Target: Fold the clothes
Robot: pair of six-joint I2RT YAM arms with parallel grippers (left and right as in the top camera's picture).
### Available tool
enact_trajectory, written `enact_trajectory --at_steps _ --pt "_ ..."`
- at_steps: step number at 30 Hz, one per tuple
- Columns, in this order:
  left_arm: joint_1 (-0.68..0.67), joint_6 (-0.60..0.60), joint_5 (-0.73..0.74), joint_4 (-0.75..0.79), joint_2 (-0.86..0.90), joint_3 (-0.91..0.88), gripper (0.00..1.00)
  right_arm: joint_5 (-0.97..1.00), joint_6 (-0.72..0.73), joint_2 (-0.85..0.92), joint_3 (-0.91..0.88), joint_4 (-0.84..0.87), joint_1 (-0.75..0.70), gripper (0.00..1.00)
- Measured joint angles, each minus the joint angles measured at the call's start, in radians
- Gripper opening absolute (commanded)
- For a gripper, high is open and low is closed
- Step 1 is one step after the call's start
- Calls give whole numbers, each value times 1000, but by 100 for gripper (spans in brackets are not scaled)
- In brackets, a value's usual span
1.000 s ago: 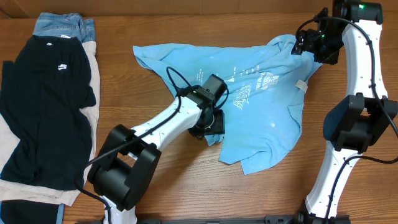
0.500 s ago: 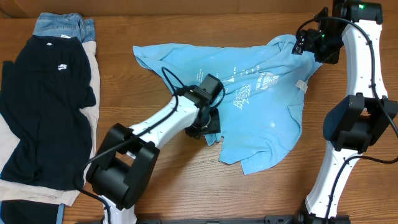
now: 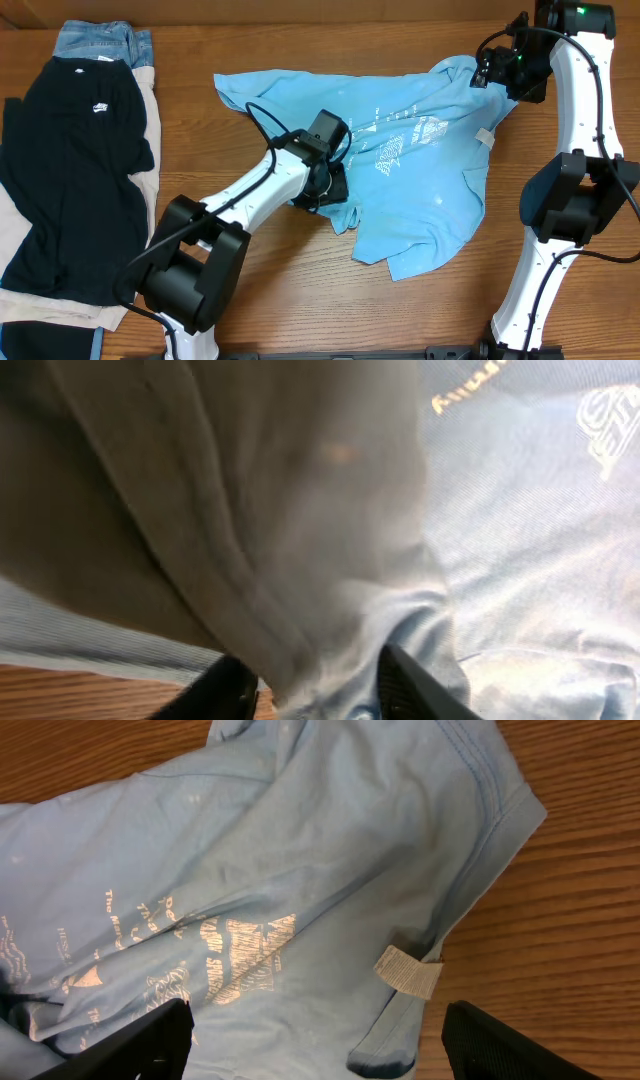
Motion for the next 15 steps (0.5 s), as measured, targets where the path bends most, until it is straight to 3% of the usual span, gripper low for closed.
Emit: enact_trajectory --at_steps 5,15 --pt "0 -2 0 0 0 -24 5 0 0 0 0 1 0 84" --pt "3 17 23 16 0 -52 4 2 0 0 0 1 0 84"
